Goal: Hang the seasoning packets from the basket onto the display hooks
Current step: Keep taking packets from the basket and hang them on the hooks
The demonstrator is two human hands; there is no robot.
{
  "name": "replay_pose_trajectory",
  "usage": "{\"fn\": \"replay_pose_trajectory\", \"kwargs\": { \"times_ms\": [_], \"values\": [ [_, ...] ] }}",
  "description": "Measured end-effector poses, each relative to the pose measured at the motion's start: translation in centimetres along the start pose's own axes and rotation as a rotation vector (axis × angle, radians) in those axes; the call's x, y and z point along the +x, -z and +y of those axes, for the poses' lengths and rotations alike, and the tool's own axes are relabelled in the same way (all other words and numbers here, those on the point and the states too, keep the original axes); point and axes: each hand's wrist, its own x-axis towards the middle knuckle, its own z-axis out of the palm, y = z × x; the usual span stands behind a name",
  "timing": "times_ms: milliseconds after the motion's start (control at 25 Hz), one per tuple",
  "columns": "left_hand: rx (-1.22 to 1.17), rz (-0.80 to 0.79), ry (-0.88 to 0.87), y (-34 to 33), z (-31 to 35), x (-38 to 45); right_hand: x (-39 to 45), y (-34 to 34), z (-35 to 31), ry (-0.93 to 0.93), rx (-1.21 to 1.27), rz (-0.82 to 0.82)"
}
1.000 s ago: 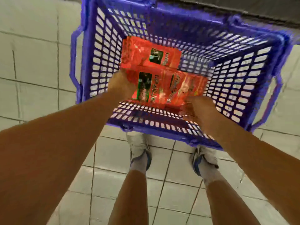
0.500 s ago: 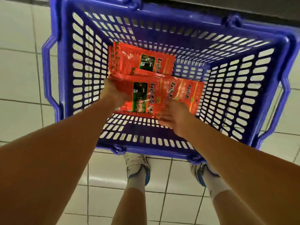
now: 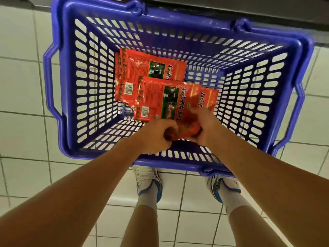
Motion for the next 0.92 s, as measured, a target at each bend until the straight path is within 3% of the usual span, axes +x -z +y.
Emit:
{"fn": "replay_pose_trajectory", "kwargs": {
  "times_ms": [80, 120, 240, 320, 480, 600, 760, 840, 920],
  "values": [
    [-0.060, -0.129, 0.089, 0.7, 0.0, 1.4, 0.5, 1.7, 0.1, 0.006, -0.067, 0.104],
    [-0.042, -0.075, 0.116, 1.1, -0.2, 2.6, 1.0, 2.7, 0.2, 0.022, -0.074, 0.125],
    [0.458, 0.199, 0.160, 2.3, -1.9, 6.3, 2.4, 4.6, 0.1, 0.071, -0.016, 0.162],
    [0.764, 0.177, 0.217, 1.6, -3.1, 7.7, 3.2, 5.2, 0.1, 0.098, 0.010, 0.179],
    [0.988, 0.202, 0.331, -1.3, -4.8, 8.5, 4.8, 5.0, 0.6, 0.142, 0.016, 0.171],
    [1.065, 0.262, 0.261, -0.4, -4.0, 8.5, 4.9, 4.9, 1.0, 0.169, 0.072, 0.182],
    [0.866, 0.256, 0.371, 1.8, -1.8, 6.4, 1.7, 5.8, 0.9, 0.405, -0.003, 0.316],
    [0.496, 0.360, 0.431, 3.3, -0.7, 4.1, -1.4, 6.4, 0.2, 0.532, 0.005, 0.316],
    [-0.033, 0.413, 0.431, 4.9, 0.7, 1.4, -5.1, 6.7, -0.6, 0.579, 0.122, 0.232]
  ]
}}
